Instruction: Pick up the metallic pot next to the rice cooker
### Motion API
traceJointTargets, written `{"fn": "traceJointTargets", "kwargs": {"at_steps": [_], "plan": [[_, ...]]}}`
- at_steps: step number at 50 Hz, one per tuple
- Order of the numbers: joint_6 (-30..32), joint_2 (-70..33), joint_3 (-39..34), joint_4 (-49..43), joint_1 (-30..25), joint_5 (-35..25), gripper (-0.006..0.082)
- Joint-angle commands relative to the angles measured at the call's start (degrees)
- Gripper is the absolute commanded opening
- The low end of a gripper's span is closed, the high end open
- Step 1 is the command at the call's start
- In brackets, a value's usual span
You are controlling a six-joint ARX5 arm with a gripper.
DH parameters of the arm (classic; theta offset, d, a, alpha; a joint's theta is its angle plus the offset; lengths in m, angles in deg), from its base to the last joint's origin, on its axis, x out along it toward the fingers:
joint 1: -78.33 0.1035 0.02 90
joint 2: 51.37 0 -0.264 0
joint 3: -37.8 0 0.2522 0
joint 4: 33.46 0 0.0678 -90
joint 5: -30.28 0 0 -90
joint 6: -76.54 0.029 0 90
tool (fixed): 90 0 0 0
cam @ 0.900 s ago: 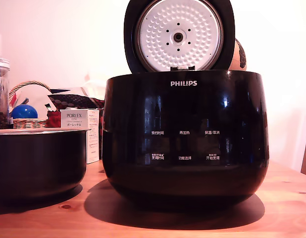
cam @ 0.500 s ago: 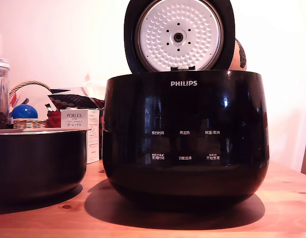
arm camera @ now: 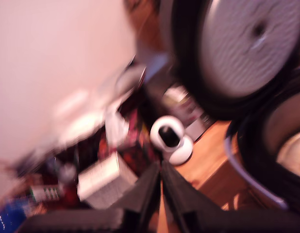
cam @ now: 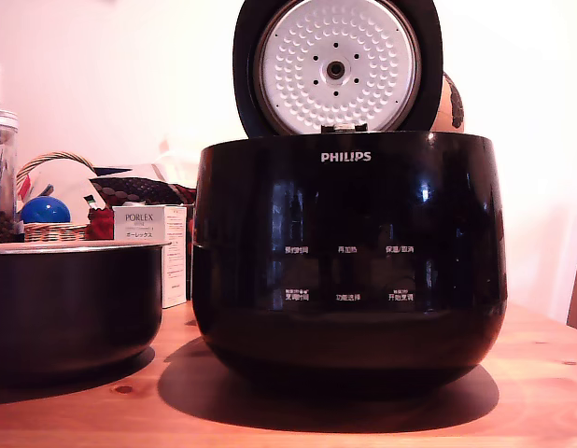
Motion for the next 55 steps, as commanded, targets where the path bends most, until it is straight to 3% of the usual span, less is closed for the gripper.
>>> {"fn": "traceJointTargets", "kwargs": {"at_steps": [1, 11, 21, 29, 37, 47, 55], "plan": [[1.9, -0.5, -1.1, -27.6, 0.1, -1.0, -0.0024], [1.9, -1.7, -1.1, -42.2, 0.1, -0.9, -0.0024], [1.9, -5.1, -1.1, -48.7, 0.1, -0.7, 0.0025], [1.7, -9.8, -1.1, -48.7, 0.5, -0.9, 0.0094], [1.7, -15.8, -1.1, -46.3, 0.6, -0.9, 0.0273], [1.7, -21.2, -1.1, -42.6, 0.7, 3.1, 0.0421], [2.4, -23.4, -1.1, -38.4, 0.7, 7.6, 0.0454]]}}
